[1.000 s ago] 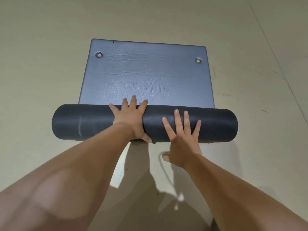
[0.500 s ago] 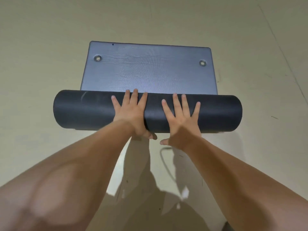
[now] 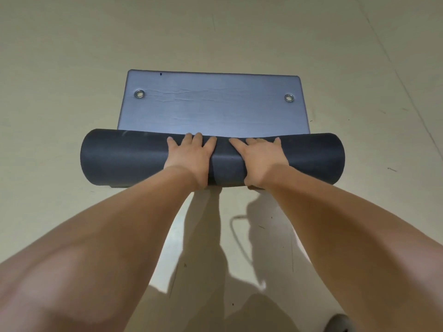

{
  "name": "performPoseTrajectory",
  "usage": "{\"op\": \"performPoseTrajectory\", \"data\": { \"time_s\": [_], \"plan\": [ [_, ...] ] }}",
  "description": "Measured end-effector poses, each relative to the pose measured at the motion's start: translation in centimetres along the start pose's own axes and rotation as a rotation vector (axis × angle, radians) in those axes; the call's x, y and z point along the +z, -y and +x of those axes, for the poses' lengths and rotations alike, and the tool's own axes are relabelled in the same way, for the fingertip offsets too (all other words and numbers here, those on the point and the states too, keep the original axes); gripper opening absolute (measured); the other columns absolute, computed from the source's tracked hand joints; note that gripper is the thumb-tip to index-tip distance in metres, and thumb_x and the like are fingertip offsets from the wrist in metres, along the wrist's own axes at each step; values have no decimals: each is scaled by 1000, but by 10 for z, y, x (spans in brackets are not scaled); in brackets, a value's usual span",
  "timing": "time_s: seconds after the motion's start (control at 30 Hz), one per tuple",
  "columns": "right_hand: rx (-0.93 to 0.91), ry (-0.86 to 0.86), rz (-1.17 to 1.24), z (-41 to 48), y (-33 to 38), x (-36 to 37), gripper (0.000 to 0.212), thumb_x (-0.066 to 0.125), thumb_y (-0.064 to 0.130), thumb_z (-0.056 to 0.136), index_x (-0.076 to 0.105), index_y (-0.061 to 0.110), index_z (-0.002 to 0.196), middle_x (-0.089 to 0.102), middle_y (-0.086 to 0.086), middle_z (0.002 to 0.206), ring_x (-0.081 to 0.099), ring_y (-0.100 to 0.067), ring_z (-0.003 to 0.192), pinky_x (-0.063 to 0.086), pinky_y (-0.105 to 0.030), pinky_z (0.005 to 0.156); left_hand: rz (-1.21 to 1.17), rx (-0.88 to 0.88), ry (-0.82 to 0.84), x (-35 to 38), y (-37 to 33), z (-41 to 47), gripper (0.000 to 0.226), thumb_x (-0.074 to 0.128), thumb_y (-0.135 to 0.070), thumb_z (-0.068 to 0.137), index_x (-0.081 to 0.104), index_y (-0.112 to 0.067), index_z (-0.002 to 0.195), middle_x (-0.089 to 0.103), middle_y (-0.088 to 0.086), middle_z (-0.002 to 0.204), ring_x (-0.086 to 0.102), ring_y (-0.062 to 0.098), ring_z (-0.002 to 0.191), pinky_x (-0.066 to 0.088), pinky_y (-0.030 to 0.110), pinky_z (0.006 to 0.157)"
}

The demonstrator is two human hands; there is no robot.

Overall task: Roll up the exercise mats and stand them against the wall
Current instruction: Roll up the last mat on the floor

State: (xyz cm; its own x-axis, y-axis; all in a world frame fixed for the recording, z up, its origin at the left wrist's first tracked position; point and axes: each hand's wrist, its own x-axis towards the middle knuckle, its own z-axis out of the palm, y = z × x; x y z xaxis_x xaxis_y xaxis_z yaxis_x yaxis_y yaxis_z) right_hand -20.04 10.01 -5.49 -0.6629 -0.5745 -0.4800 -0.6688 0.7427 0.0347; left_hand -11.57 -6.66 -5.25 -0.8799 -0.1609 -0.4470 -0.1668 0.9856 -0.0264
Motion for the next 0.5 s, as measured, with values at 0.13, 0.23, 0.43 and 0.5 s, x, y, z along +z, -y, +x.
{"op": "performPoseTrajectory", "data": {
  "time_s": [0.13, 0.23, 0.43, 0.5],
  "plan": [
    [0, 96, 32, -27, 5, 3, 106, 85, 33, 62, 26, 42, 150, 61, 3, 113, 62, -28, 106, 43, -59, 104, -57, 35, 44, 2, -12, -29, 112, 70, -67, 65, 17, -30, 156, 42, 3, 141, 37, 29, 133, 23, 67, 113],
    [-22, 272, 104, -50, 13, 4, 94, 85, 39, 57, 36, 42, 138, 60, 6, 99, 62, -25, 95, 54, -51, 92, -84, 34, 63, 14, -27, -62, 117, 60, -82, 63, 15, -28, 157, 35, 5, 150, 29, 31, 141, 16, 70, 113],
    [-47, 360, 173, -76, 22, 12, 88, 90, 44, 52, 47, 41, 129, 64, 12, 98, 63, -19, 94, 59, -41, 85, -67, -2, -57, 57, -53, -131, 127, 55, -81, 73, -19, -22, 159, -17, 11, 168, -15, 37, 154, 2, 77, 112],
    [-57, 365, 177, -75, 22, 11, 98, 94, 45, 53, 43, 38, 136, 65, 9, 104, 63, -21, 98, 58, -43, 88, -42, -21, -50, 66, -54, -136, 134, 59, -81, 73, -29, -22, 156, -29, 13, 164, -24, 37, 153, 0, 77, 113]
  ]
}}
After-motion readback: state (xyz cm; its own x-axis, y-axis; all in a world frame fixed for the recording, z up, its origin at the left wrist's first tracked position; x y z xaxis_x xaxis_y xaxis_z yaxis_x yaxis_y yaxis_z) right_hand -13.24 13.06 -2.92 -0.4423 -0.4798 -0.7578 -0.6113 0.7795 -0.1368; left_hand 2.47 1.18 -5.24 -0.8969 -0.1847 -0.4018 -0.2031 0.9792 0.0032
